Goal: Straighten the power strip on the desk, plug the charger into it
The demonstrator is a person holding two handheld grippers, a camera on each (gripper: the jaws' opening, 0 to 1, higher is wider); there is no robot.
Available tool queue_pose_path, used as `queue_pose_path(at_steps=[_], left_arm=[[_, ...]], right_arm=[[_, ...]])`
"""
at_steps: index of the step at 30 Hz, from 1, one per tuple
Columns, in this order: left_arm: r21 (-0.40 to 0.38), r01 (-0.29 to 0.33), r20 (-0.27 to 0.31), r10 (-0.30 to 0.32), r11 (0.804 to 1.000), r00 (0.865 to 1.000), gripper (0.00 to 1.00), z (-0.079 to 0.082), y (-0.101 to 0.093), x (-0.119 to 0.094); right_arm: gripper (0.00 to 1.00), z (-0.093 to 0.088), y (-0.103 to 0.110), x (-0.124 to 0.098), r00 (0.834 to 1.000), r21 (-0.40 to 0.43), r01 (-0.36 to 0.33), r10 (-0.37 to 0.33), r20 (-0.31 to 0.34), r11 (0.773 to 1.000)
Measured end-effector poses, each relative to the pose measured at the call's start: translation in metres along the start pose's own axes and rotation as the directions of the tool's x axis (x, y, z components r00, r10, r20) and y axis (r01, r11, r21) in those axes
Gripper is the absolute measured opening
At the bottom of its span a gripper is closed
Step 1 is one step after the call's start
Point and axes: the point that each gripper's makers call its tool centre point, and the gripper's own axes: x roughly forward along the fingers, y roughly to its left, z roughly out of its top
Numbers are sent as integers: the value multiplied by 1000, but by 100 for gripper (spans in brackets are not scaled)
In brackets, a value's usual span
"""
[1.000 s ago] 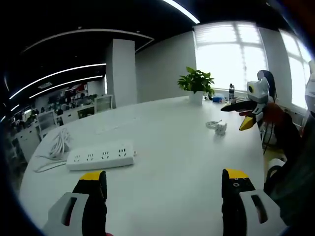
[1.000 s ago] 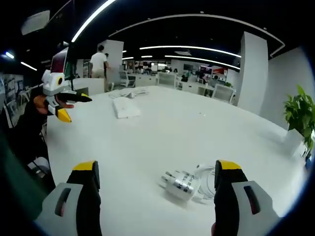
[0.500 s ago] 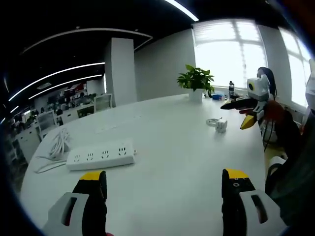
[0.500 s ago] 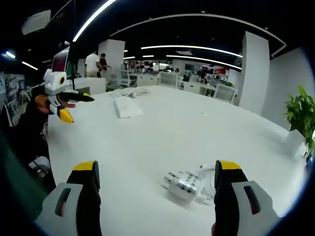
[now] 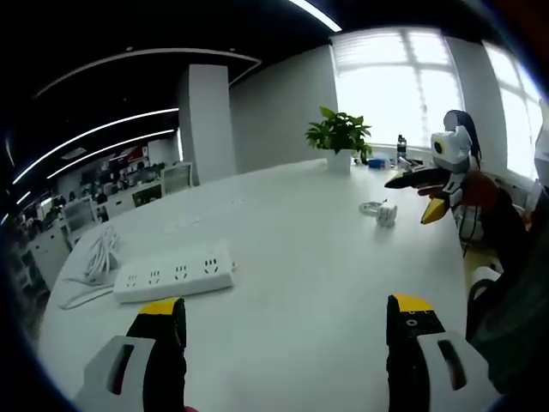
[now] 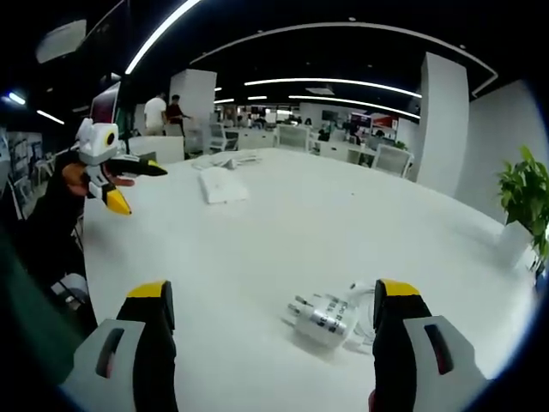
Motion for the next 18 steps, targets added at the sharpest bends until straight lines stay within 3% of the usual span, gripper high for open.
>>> queue_pose_path(at_steps=[18], left_arm=[[58,-6,-50,8,998,999,99,1,11,11]], right_arm=[[95,-5,1,4,1000,8,-9,9,-7,1000]])
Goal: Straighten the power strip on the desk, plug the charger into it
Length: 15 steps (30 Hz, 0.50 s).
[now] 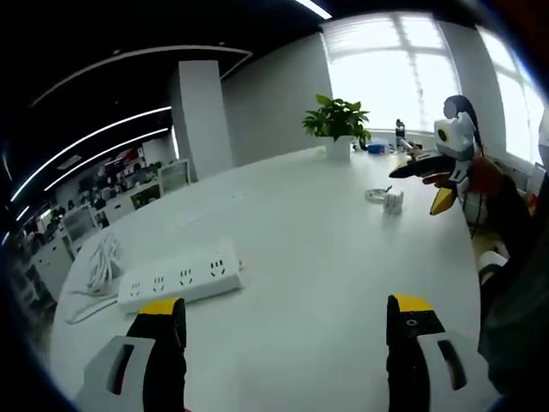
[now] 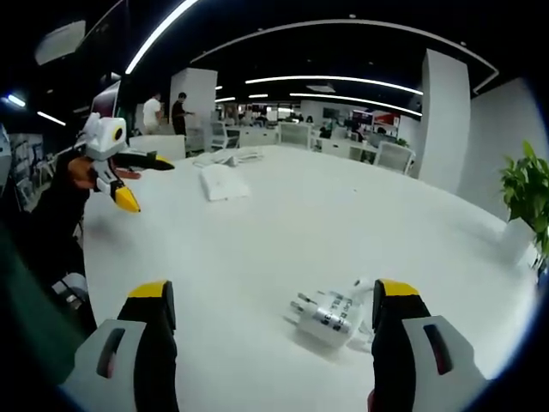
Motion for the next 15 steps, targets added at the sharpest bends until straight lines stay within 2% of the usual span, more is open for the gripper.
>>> queue_pose_path(at_steps=[15], left_arm=[[53,6,-25,-5,999,1000,99,3,5,6]], right_arm=[[95,1,-2,1,1000,1,-4,4,6,1000]])
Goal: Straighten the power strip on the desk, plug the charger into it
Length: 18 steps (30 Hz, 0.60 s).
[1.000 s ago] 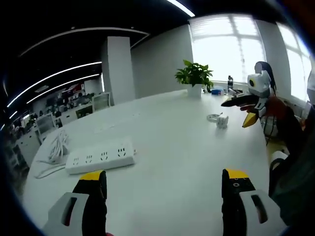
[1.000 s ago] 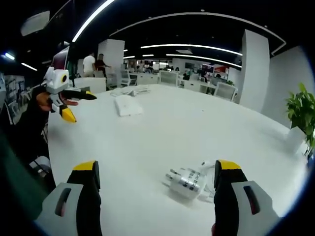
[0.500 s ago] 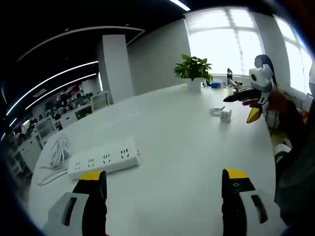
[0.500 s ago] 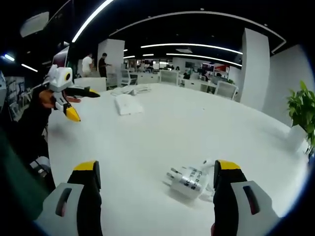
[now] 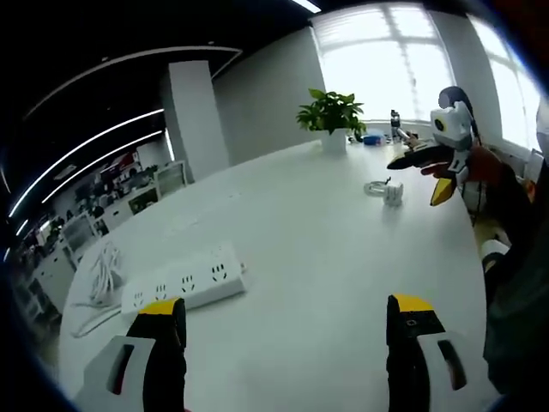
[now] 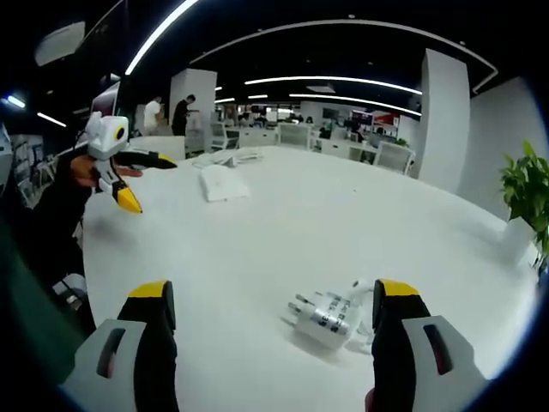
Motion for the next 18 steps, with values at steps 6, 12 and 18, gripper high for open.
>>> queue_pose_path(at_steps=[6,12,18], left_arm=[[17,13,-6,-13,1000,1000,99,4,2,4],[22,23,-5,-23,999,1000,99,4,1,7],[41,31,-12,-30,999,999,99,4,2,10]], right_arm=[[95,1,1,1,1000,-2,-5,5,1,1000],[95,2,-1,0,1000,0,-1,1,4,1000],[95,5,-3,-1,1000,-3,4,-4,12,1000]])
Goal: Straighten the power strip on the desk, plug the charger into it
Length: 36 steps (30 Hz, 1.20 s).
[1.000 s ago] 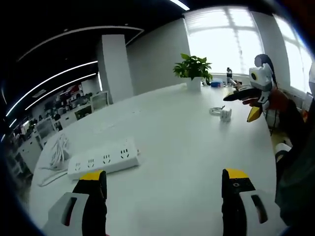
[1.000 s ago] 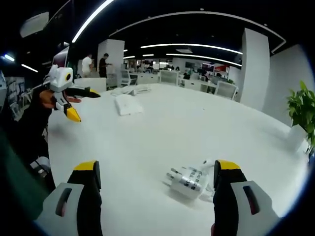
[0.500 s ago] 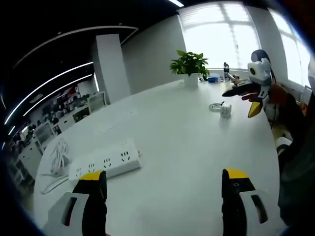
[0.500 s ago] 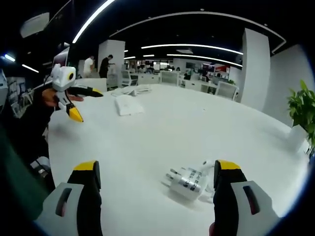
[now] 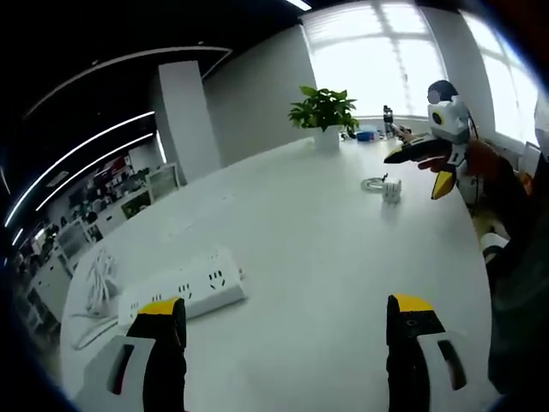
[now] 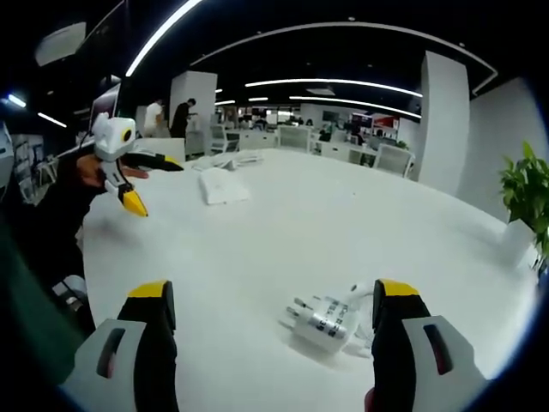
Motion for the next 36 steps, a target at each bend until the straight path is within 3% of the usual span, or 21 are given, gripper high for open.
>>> queue_pose_path(at_steps=[6,22,36], left_arm=[[11,12,18,-12,1000,1000,99,4,1,1],[75,63,-29,-61,995,998,99,1,2,8],[53,74,-12,-73,996,997,99,3,20,11]], right_arm=[[95,-2,1,0,1000,3,-2,2,5,1000],[94,-10,-3,-5,1000,19,11,-11,1,1000],[93,-12,-3,-6,1000,22,12,-12,3,1000]])
